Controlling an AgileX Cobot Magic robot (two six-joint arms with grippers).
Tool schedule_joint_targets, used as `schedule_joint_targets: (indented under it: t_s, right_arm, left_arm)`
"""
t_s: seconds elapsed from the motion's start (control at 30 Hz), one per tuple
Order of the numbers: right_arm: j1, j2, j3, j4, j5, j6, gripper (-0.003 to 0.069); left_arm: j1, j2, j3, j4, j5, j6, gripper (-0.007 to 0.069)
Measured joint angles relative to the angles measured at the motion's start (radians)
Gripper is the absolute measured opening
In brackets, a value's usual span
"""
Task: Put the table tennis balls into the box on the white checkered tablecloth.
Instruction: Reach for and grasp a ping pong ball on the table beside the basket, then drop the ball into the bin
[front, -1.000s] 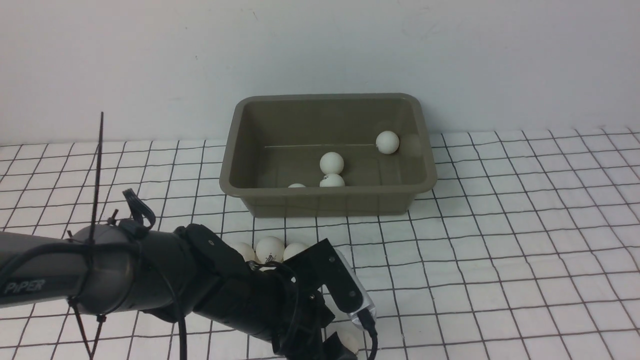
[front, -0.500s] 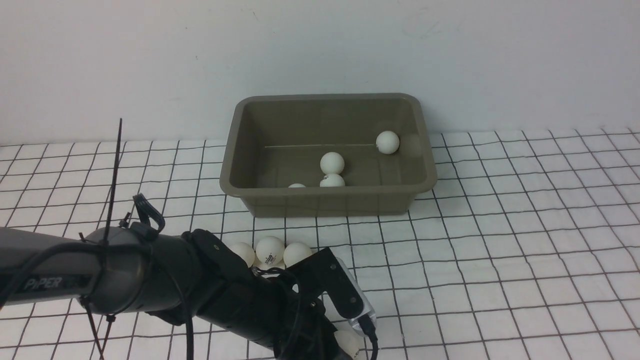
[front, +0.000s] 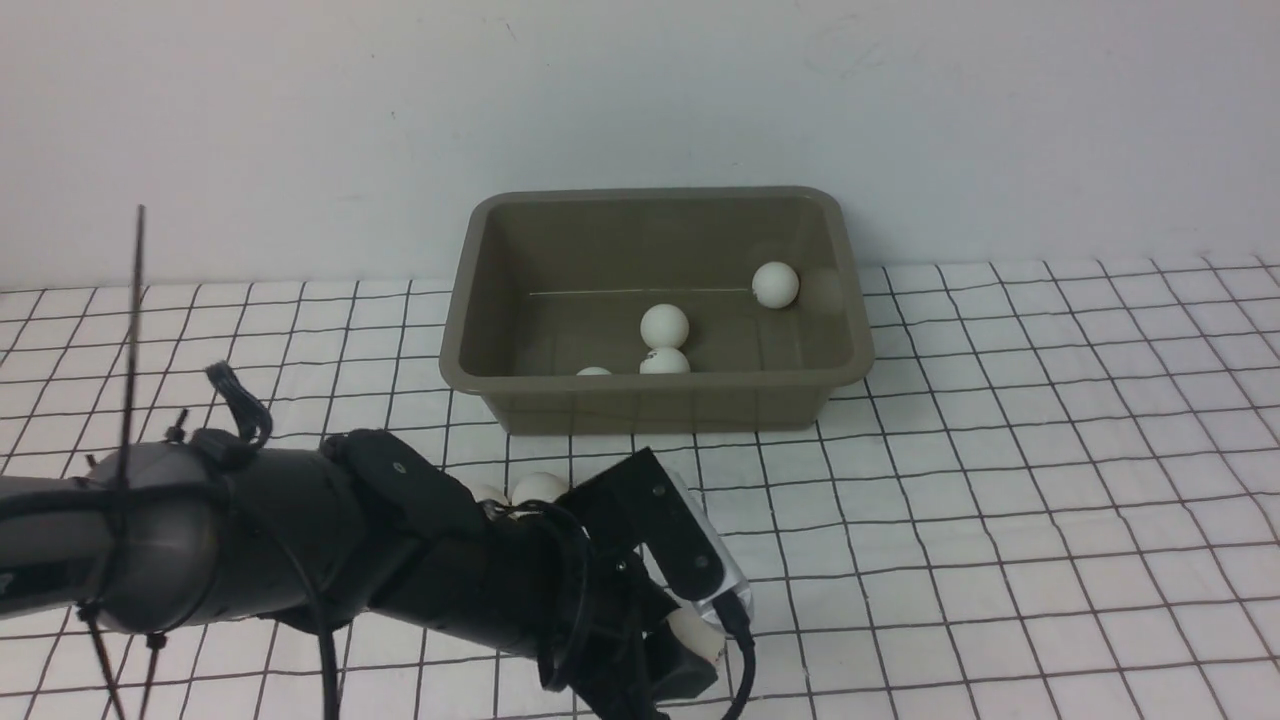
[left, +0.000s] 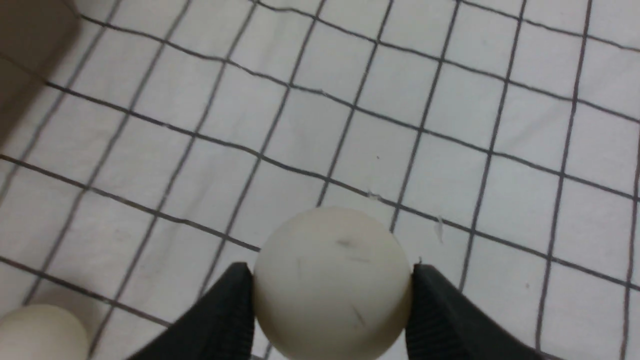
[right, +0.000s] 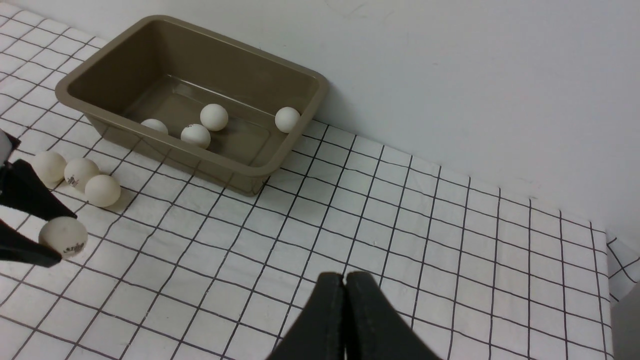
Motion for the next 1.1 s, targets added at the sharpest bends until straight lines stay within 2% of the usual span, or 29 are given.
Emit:
schedule_joint_targets:
  t_s: [0.33, 0.57, 0.83, 1.1]
  right_arm:
    - [0.0, 0.0, 0.0, -0.003, 0.0, 0.001, -0.0017]
    - [0.0, 0.0, 0.0, -0.003, 0.0, 0.001, -0.0017]
    - [0.0, 0.0, 0.0, -0.003, 0.0, 0.002, -0.0017]
    - [0.0, 0.0, 0.0, -0.003, 0.0, 0.026, -0.0017]
  left_arm:
    - [0.0, -0.07, -0.021, -0.002, -0.131, -0.001, 0.0346]
    - [0.005, -0.07, -0.145, -0.003, -0.194, 0.0, 0.0346]
    - [0.135, 0.042, -0.279, -0.016, -0.269, 0.005, 0.0346]
    - [0.226, 0.341, -0.498, -0.018, -0.278, 0.035, 0.0346]
